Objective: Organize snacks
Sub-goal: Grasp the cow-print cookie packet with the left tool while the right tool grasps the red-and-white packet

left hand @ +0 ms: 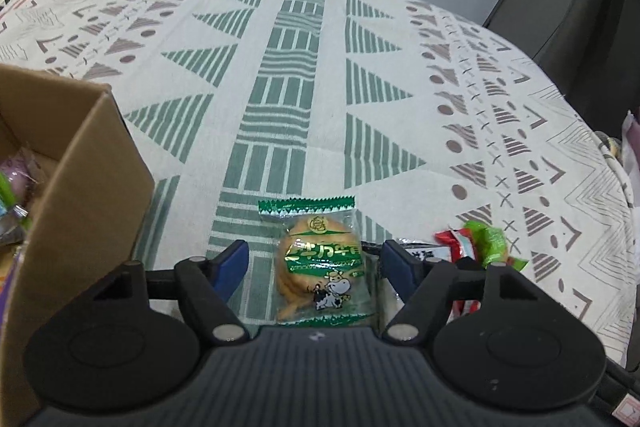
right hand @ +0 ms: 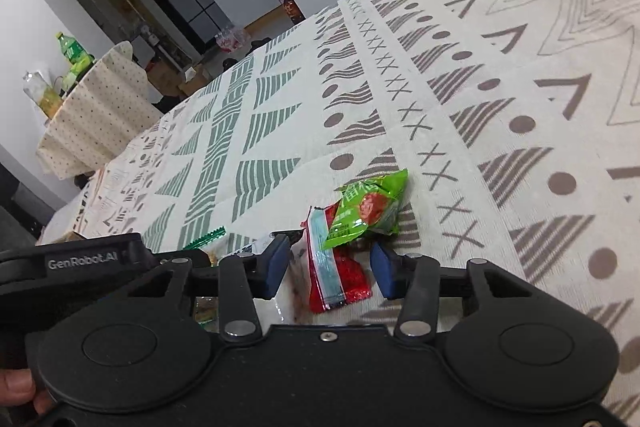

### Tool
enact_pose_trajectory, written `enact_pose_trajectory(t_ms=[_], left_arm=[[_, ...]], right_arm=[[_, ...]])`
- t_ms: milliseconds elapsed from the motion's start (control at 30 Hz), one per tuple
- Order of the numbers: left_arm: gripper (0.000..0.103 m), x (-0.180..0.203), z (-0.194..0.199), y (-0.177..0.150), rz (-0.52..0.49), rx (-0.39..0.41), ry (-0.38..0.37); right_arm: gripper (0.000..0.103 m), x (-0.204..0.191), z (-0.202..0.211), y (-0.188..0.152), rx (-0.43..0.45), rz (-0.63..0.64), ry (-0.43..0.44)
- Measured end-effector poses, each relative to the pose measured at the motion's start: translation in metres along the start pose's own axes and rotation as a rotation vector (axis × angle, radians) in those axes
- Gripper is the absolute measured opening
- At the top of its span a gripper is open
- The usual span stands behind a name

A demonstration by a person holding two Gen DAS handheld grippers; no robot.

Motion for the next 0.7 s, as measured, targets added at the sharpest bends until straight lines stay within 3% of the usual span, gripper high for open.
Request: enact_pose_trajectory(t_ms=[133,300,367,433,700], left_arm=[[0.073,0.000,-0.008,-0.002,-0.001,-0.013,0.006],[0.072,0.002,-0.015,-0.009,-0.057,-0.027,0.051],[0.065,0.003,-0.013,-0.012,-0.078,-0.025,0.070],[0.049,0.002,-0.010,-0.012,-0.097,-0.020,0.091],[0.047,-0.007,0.018,-0.014,-0.076,0.000,0.058]], right_arm=[[0.043,0.001,-0.003,0.001,0.000,0.015,-0.010],[0.029,0.003,-0.002,0.001,-0.007,0.033,-0.048],[0.029,0.000,-0.001,-0.002,-0.016,0.057,-0.060],[0.028,-0.006,-0.001,-0.006,-0.030,0.093,-0.073],[0.023,-0.009,0.018,-0.010,-0.031,0.022,-0.037]])
Point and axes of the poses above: each gripper's, at about its wrist camera, not at the fingertips, and z roughly against the way its jaws point, x to its right, y to its top, the point moved 5 cm from there along -z, roughly the way its jaws point, and after that the axes turned 6 degrees about y, right-handed, at the moved point
